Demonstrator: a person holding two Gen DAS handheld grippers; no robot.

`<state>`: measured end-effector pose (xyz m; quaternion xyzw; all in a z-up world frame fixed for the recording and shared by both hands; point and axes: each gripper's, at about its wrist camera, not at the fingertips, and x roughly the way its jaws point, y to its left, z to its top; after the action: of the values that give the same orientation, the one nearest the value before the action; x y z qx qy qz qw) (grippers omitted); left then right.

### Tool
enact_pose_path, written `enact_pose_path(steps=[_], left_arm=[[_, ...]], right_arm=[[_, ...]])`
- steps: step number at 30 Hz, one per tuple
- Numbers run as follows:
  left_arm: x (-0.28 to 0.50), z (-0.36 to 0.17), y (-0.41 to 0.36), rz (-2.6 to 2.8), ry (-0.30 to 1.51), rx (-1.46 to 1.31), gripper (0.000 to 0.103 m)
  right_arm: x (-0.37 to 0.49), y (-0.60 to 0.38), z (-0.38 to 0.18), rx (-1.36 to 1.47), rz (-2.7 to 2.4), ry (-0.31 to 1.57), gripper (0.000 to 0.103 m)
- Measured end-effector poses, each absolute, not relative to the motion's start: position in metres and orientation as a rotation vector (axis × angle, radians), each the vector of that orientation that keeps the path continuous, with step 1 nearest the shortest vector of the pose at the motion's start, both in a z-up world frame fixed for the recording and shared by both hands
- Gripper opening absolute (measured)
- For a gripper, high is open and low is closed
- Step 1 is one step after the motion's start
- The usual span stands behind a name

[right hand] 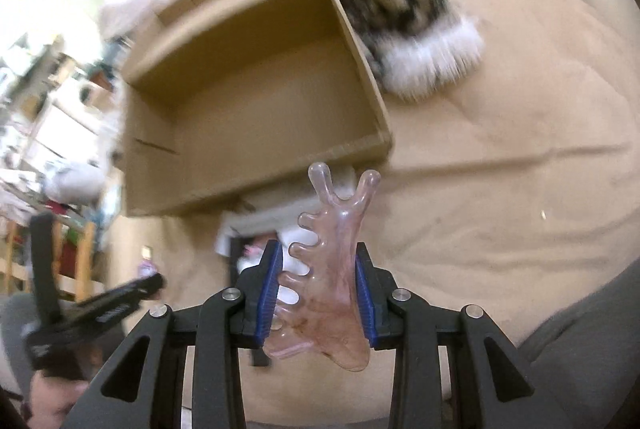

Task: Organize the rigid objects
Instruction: 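Carry the perfume bottle and comb into the box and open both grippers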

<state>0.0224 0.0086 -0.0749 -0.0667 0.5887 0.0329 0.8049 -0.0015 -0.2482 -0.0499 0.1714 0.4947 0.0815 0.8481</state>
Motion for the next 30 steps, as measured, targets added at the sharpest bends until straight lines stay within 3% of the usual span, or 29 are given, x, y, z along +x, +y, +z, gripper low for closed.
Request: enact_pose_path(steps=[13,30], left_arm=[[0.048,0.014,-0.007,0.021,1.083,-0.095,0.02],[0.14,-0.033,-0.047,-0.012,1.131,0.035,0.02]], right_arm=[[0.035,-0.255,0.014,0.361,0.328,0.829,0.036],[0.129,-0.223,-0.041,0.291,0.376,0.968,0.036]])
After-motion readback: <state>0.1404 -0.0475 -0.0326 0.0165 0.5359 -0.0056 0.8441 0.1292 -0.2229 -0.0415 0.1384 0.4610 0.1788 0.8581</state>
